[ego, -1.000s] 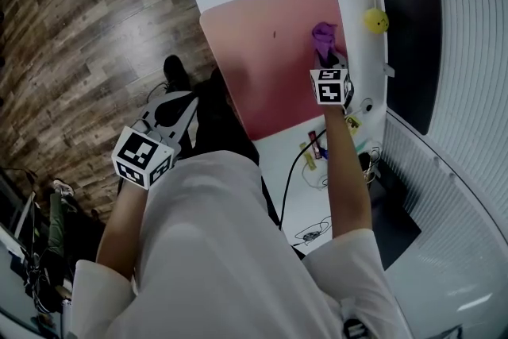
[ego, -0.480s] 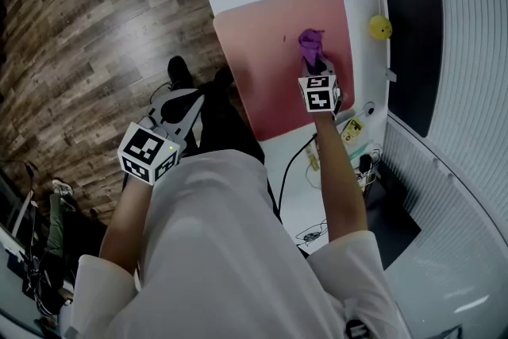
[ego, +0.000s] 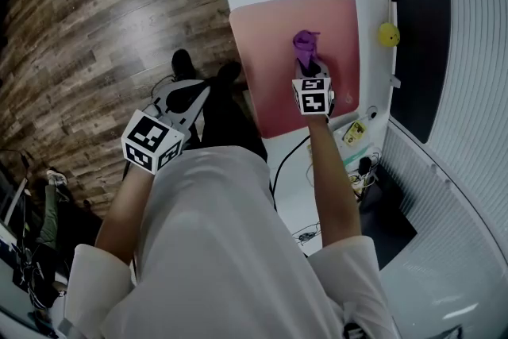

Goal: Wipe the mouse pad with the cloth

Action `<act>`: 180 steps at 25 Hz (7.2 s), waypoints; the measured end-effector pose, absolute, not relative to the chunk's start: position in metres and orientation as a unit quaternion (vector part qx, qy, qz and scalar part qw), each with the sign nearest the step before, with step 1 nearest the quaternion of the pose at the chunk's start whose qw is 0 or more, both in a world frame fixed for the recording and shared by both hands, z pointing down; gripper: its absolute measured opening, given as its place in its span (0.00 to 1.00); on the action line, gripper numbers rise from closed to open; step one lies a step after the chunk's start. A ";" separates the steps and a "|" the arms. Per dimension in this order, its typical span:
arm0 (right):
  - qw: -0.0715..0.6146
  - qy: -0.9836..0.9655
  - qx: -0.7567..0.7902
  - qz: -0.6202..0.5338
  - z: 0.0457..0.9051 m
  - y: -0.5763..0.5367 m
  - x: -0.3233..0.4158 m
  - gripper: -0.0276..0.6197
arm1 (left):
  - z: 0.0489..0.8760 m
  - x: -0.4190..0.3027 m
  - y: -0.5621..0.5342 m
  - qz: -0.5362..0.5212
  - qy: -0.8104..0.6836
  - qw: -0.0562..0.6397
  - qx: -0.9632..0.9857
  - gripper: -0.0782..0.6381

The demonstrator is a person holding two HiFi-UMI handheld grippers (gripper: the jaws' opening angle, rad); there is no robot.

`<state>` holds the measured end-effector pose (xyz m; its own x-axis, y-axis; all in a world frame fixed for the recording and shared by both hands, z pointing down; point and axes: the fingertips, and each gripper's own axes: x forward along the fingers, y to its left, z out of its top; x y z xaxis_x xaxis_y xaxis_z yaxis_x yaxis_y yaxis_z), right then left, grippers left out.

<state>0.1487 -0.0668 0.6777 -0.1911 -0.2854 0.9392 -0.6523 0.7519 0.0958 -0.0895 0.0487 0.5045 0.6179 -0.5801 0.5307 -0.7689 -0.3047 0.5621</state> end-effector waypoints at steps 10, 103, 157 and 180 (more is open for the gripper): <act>0.550 -0.766 0.283 0.173 0.684 -0.039 0.115 0.16 | 0.506 -0.099 0.058 0.110 -0.423 0.412 0.800 0.14; 0.509 -0.819 0.205 0.169 0.677 -0.150 0.062 0.16 | 0.511 -0.074 -0.008 0.105 -0.418 0.416 0.801 0.14; 0.473 -0.751 0.438 0.143 0.613 -0.251 0.265 0.16 | 0.487 -0.022 0.000 0.151 -0.403 0.387 0.815 0.14; 0.341 -0.772 0.520 0.133 0.490 -0.134 0.275 0.16 | 0.425 0.008 0.010 0.140 -0.370 0.312 0.864 0.14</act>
<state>0.2746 -0.1344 0.4901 -0.2257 -0.7124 0.6645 -0.8935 0.4232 0.1501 0.0081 0.0103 0.4252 0.6873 -0.5516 0.4726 -0.7263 -0.5325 0.4347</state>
